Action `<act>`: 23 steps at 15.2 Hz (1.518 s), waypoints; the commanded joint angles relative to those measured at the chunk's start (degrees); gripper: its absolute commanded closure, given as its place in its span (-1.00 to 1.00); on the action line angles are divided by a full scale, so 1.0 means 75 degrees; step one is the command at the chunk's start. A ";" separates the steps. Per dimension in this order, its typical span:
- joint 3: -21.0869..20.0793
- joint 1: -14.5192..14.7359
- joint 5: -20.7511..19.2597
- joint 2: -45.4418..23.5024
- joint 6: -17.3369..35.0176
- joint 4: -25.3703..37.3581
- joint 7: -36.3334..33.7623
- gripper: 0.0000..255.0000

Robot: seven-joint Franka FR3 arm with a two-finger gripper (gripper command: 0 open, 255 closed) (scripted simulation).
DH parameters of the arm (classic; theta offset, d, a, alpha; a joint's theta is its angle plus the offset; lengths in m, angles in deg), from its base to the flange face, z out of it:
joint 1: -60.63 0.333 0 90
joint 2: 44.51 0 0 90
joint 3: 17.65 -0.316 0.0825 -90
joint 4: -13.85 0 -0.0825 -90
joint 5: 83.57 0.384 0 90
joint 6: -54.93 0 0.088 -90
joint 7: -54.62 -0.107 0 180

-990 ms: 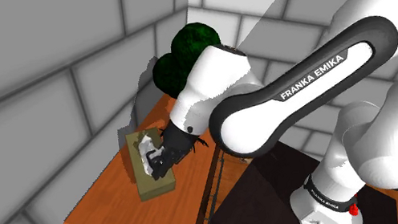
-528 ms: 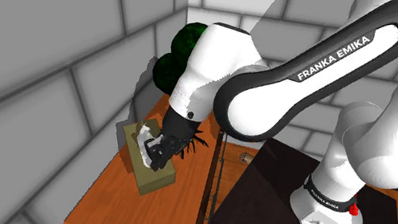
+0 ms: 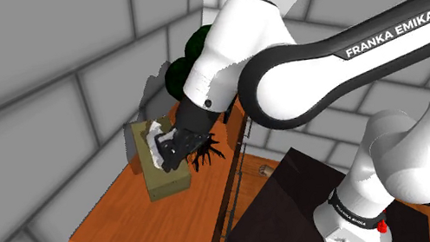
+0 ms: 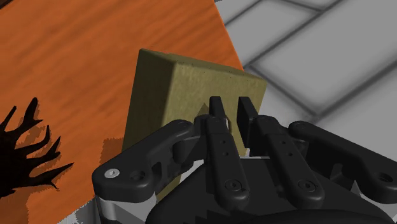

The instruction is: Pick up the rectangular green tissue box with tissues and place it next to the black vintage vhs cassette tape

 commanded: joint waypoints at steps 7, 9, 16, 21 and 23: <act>0.0123 -0.0090 -0.0220 0.0443 -0.0938 0.0509 -0.0229 1.00; 0.0155 -0.0113 -0.0272 0.0525 -0.1160 0.0652 -0.0280 1.00; 0.0983 -0.0416 -0.0349 0.0442 -0.1507 0.0789 0.0715 1.00; 0.1729 -0.0752 -0.0444 0.0113 -0.1742 0.1062 0.1679 1.00; 0.2008 -0.0891 -0.0482 -0.0070 -0.1845 0.1234 0.2048 1.00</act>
